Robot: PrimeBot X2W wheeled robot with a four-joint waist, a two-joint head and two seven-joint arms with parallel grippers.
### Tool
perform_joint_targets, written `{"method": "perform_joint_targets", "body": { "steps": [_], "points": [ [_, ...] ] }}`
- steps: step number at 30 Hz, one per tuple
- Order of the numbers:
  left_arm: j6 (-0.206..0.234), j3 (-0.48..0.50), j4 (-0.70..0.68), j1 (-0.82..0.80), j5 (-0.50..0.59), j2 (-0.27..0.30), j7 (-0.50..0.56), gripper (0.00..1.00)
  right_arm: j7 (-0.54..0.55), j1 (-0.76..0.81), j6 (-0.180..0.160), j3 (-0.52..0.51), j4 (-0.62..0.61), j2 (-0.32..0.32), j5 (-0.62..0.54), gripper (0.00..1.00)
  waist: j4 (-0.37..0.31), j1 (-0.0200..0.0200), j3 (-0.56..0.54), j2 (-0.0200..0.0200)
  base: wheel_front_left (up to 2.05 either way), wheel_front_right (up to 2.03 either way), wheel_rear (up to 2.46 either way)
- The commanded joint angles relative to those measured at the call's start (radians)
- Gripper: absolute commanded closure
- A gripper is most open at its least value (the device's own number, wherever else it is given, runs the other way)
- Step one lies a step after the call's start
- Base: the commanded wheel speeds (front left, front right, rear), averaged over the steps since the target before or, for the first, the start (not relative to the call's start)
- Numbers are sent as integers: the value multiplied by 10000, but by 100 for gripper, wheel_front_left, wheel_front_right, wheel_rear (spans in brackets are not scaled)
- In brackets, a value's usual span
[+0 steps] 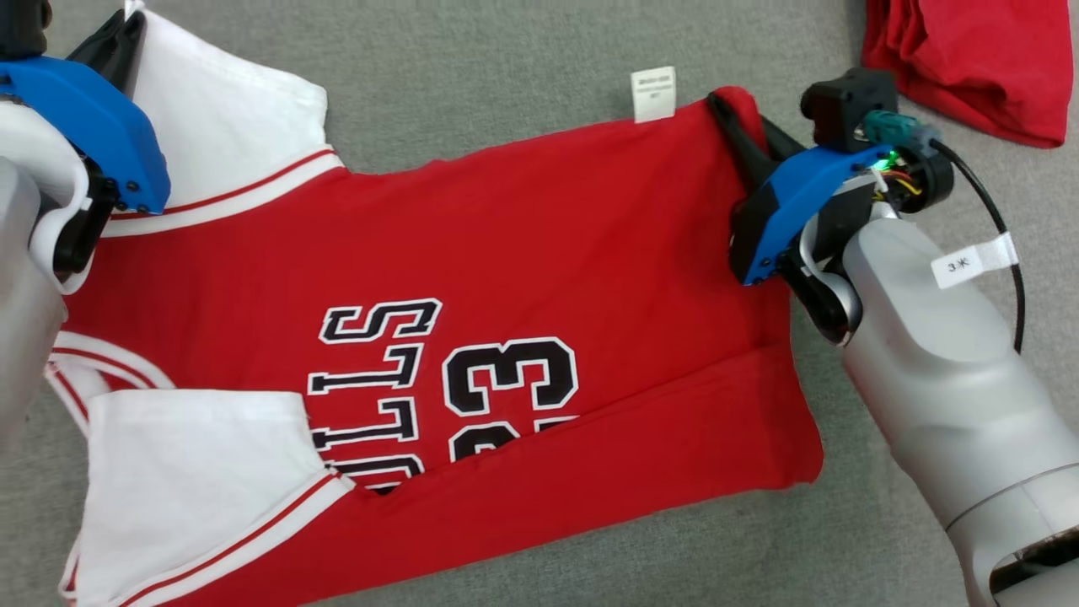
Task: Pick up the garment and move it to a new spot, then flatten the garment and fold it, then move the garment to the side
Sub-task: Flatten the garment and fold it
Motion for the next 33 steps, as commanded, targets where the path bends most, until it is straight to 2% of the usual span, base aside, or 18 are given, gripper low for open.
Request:
{"method": "perform_joint_targets", "body": {
  "steps": [1, 9, 16, 19, 25, 33],
  "points": [
    [-11, -15, -94, -73, -94, -32, -253, 100, -188, -196, 2, -35, 130, -123, -125, 100, 74, 0, -107, -1, 0, 0, 0],
    [-11, -392, -835, 755, -547, -9, -1667, 100, -1104, 507, 2, 94, 849, -288, -235, 100, 608, 0, -899, -1, 0, 0, 0],
    [-3, -376, -1886, 1902, -570, 97, -2281, 100, -1634, 1264, 2, -63, 802, -694, -270, 100, 1108, 0, -1337, -1, 0, 0, 0],
    [212, -89, -2489, 2617, -488, 203, -2341, 100, -1711, 1659, 2, -234, 594, -870, -370, 100, 1253, 0, -1469, -1, 0, 0, 0],
    [841, 1249, -4356, 4469, -15, 484, -2340, 100, -1723, 2694, 2, -1018, -499, -1055, -809, 100, 1436, 0, -1705, -1, 0, 0, 0],
    [1503, 2608, -6208, 6813, 551, 360, -2342, 100, -1724, 3910, 2, -1699, -1498, -942, -1389, 100, 1632, 0, -2007, -1, 0, 0, 0]
  ]
}}
